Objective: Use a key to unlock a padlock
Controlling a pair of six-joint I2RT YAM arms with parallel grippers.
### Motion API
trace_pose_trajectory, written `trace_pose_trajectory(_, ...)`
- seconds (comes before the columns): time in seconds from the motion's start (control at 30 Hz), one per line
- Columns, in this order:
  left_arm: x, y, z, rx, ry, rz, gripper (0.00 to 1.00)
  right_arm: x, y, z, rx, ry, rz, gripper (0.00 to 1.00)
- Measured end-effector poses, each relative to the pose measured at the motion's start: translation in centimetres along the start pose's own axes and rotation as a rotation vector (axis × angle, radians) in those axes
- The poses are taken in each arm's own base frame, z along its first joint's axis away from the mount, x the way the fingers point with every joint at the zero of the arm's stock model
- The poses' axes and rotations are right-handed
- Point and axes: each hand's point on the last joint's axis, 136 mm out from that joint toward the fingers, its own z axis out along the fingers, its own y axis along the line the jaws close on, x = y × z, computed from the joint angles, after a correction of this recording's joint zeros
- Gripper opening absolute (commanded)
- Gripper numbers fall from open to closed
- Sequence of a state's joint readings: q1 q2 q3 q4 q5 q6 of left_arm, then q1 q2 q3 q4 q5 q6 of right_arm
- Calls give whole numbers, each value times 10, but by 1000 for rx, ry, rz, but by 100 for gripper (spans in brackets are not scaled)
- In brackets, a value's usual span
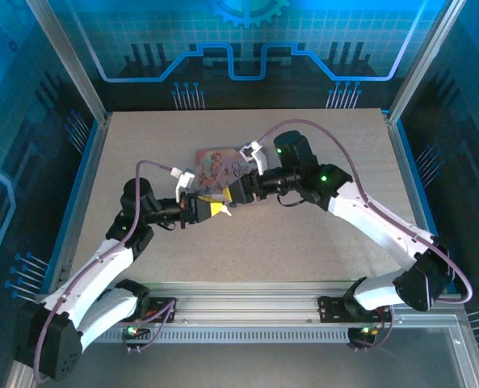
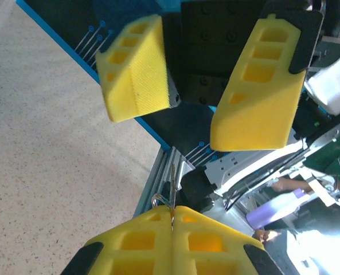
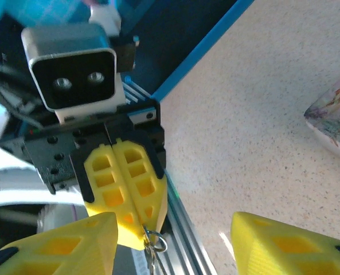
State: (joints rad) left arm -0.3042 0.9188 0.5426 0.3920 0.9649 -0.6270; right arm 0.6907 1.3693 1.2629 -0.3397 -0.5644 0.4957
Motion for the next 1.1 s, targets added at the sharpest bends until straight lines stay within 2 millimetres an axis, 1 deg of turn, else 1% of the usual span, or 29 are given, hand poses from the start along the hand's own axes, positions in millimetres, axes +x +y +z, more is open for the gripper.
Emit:
trace_pose_trajectory(0.07,-2,3,-1,-17,-21,-17,0,3,-4,0,1,-41,32,52)
trace_pose_trajectory(0.13,-4,6,-1,-32,-42,-32,0,9,-11,4,0,-69,69,49)
trace_pose_trajectory(0.2,-6,8,-2,-42,-59,-46,0,15,-16,11,-7,-85,95,44)
trace_pose_trajectory(0.27,-8,10,-2,-53,-70,-64,0,17,-14,16,-22,-97,110,36)
trace_pose_trajectory(0.33,-10,10,-2,-55,-80,-76,0,12,-6,18,-46,-121,104,27)
trace_pose_trajectory(0.43,-13,8,-3,-52,-91,-78,0,3,2,17,-71,-155,89,16)
trace_pose_trajectory(0.53,-14,7,-3,-51,-98,-84,0,-2,4,16,-78,-174,88,10)
trace_pose_trajectory(0.6,-14,7,-3,-54,-100,-85,0,-3,5,16,-82,-180,85,2)
trace_pose_trajectory(0.63,-15,8,-3,-55,-102,-86,0,-4,6,16,-84,-183,83,0)
trace_pose_trajectory(0.8,-15,8,-3,-58,-105,-92,0,-4,7,17,-75,-189,64,0)
trace_pose_trajectory(0.87,-13,10,-3,-61,-102,-97,18,-3,8,17,-56,-183,39,0)
trace_pose_trajectory(0.9,-12,10,-4,-62,-99,-90,32,-2,9,18,-47,-174,24,0)
trace_pose_trajectory(0.93,-11,9,-4,-62,-97,-84,43,-1,12,18,-38,-162,4,0)
trace_pose_trajectory(1.0,-8,8,-6,-71,-88,-75,54,-3,21,16,-36,-145,-38,0)
trace_pose_trajectory(1.03,-6,8,-7,-79,-83,-66,57,-5,26,14,-33,-137,-64,0)
trace_pose_trajectory(1.1,-2,6,-10,-96,-79,-47,59,-10,33,10,-27,-130,-110,0)
